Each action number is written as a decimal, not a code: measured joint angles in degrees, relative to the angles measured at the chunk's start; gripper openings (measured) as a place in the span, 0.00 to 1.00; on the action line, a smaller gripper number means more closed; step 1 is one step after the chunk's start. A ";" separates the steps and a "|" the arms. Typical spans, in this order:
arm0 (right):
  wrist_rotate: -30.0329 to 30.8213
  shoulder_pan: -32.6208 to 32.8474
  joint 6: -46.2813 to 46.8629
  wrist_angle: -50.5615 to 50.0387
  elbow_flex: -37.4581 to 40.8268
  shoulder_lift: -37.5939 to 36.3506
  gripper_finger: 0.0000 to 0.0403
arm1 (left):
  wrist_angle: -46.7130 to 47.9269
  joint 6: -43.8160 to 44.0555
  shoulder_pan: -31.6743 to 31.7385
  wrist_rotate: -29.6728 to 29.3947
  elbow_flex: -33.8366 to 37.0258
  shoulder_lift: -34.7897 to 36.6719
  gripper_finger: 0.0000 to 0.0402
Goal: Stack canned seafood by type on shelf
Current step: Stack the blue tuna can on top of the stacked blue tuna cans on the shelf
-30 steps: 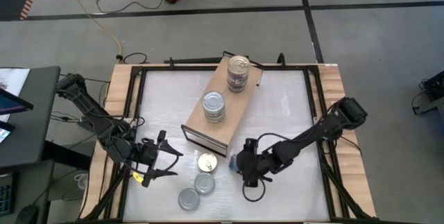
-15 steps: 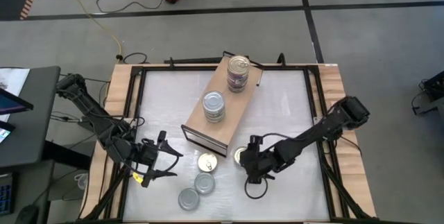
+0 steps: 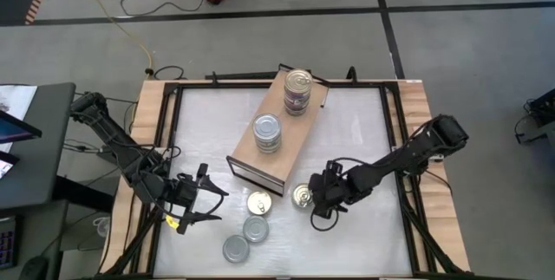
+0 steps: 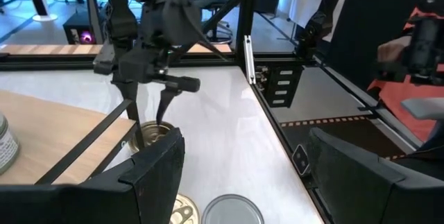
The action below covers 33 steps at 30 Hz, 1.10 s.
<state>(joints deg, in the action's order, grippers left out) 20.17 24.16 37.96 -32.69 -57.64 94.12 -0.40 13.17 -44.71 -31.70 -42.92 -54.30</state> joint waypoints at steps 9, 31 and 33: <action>-6.63 -3.65 2.95 6.93 2.87 -0.27 0.48 | -0.14 0.01 0.00 -0.09 0.00 0.00 0.72; -3.93 -12.90 5.59 -10.76 5.97 -4.82 0.17 | 2.27 0.97 0.02 0.40 -0.07 -0.02 0.72; -3.20 -13.92 4.12 -11.66 5.80 -7.98 0.18 | 2.64 1.17 0.01 0.42 -0.07 -0.02 0.72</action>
<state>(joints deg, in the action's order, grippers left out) 16.97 10.23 42.08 -44.36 -51.84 86.14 2.23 14.34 -44.70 -31.29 -42.98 -54.33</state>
